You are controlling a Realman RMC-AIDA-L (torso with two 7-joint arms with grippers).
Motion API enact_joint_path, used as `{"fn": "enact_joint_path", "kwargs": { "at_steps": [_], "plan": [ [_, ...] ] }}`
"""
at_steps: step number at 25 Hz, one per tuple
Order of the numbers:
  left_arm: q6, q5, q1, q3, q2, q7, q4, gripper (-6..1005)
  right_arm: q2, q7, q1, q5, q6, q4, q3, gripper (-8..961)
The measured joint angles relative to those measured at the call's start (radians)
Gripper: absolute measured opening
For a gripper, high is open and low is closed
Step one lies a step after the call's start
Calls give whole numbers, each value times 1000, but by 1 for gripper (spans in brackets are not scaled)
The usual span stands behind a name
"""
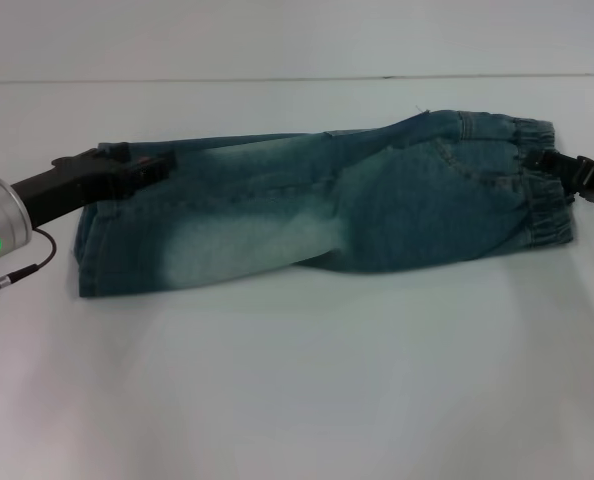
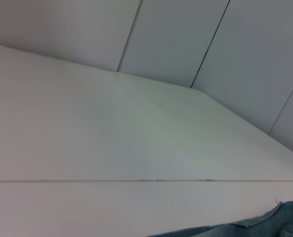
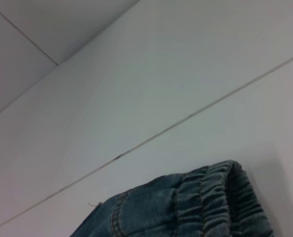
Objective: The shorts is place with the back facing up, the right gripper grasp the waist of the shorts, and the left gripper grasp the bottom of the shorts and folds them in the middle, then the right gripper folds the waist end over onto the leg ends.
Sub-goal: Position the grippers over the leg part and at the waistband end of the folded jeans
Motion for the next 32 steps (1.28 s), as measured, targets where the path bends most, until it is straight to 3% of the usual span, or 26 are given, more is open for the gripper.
{"fn": "enact_joint_path", "kwargs": {
  "at_steps": [13,18,23,26,32],
  "plan": [
    [4,0,-12,26,0,10,-2,785,-1,25,-9,-10,-11,-7,-18,774],
    [9,0,-14,29,0,11,-3,785,4,-11,-15,-7,-19,-12,-19,593],
    [13,-17,-17,38,0,15,-3,786,27,-23,-40,1,-63,-70,-4,339],
    [13,-53,-19,57,0,41,-15,786,39,-22,-54,3,-95,-105,15,105],
    [9,-193,-35,74,0,194,-130,786,36,-23,-65,6,-150,-114,45,70]
  ]
}}
